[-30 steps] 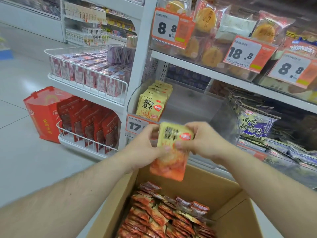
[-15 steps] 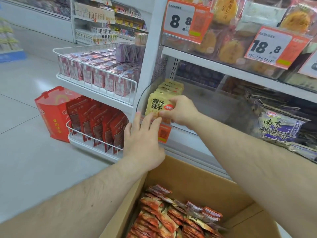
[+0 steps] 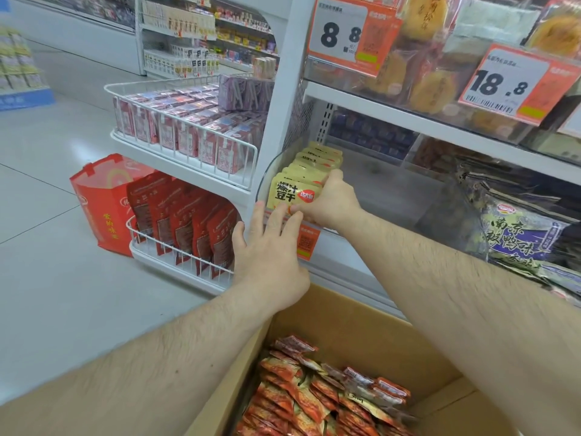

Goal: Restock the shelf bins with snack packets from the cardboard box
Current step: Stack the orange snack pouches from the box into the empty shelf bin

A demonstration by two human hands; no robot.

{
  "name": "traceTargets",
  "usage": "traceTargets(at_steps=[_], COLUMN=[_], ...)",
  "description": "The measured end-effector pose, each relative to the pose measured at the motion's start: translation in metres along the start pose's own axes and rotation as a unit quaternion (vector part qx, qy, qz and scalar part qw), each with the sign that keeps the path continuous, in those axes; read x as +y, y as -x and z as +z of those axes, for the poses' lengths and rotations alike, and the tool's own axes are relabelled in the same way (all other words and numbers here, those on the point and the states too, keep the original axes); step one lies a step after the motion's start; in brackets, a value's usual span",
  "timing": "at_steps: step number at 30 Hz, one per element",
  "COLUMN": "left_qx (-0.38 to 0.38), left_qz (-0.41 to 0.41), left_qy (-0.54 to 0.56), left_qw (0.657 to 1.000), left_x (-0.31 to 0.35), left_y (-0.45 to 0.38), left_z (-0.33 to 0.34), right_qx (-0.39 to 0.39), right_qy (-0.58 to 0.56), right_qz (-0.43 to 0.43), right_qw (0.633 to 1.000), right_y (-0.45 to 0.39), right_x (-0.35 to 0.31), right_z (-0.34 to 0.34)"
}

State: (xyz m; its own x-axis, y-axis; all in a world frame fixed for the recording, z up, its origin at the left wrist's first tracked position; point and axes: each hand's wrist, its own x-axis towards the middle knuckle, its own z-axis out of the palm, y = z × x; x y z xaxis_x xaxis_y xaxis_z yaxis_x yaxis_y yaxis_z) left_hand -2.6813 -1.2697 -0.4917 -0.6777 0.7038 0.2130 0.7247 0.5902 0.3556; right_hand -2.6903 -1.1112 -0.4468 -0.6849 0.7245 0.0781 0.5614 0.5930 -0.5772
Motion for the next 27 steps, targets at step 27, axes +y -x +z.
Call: traceTargets(at_steps=[27], left_qx=[-0.278], left_qz=[-0.083], left_qy=[0.165], left_qw=[0.943], left_x=[-0.004], left_y=[0.021], left_z=[0.045], right_qx=[-0.173], right_qy=[0.181], right_qz=[-0.015], right_qw=[0.968], right_y=[0.152], right_x=[0.213], right_z=[0.218])
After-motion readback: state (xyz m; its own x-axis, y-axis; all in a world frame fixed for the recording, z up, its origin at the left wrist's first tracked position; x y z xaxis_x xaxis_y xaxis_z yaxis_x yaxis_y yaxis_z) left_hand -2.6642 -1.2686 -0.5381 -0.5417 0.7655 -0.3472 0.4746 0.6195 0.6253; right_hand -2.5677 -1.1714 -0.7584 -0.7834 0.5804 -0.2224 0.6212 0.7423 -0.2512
